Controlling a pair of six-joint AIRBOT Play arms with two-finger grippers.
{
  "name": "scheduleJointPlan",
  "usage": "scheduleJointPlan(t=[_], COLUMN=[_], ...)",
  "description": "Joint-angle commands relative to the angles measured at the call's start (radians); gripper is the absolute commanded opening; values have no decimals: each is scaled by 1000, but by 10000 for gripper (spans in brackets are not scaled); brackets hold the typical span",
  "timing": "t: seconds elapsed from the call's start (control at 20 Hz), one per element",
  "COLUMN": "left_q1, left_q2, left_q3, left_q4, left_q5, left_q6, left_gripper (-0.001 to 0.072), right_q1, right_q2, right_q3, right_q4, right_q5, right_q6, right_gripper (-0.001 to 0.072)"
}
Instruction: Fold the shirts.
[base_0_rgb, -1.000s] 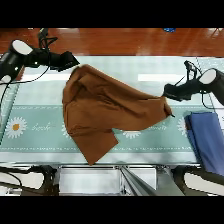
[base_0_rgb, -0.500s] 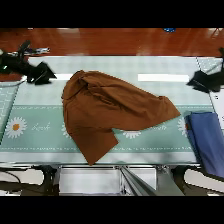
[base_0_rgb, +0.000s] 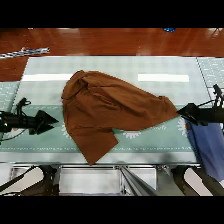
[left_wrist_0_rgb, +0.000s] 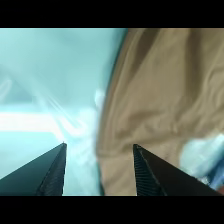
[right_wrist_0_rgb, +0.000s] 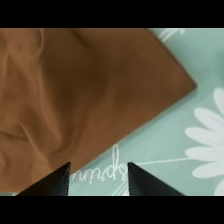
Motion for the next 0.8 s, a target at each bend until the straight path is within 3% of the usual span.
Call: scheduleJointPlan(t=[0.0, 0.35, 0.4, 0.45, 0.5, 0.75], left_q1=[-29, -346, -381, -404, -418, -422], left_q2=[15, -39, -39, -39, -39, -38], left_q3=[-103, -116, -113, -108, -98, -77], left_q4=[-21, -111, -138, -147, -148, -148], left_q5=[25, 257, 296, 321, 335, 327], left_q6=[-11, -112, -114, -124, -120, -108], left_gripper=[510, 507, 444, 207, 24, 17], right_q1=[-3, -3, -4, -10, -29, -196], right_q2=[54, 55, 55, 55, 55, 3], right_q3=[-58, -58, -58, -58, -58, -77], right_q4=[37, 47, 47, 46, 48, 53], right_q5=[18, 56, 55, 45, 33, -10], right_q6=[-21, -20, -18, -17, -4, 27], right_gripper=[413, 413, 413, 413, 413, 413])
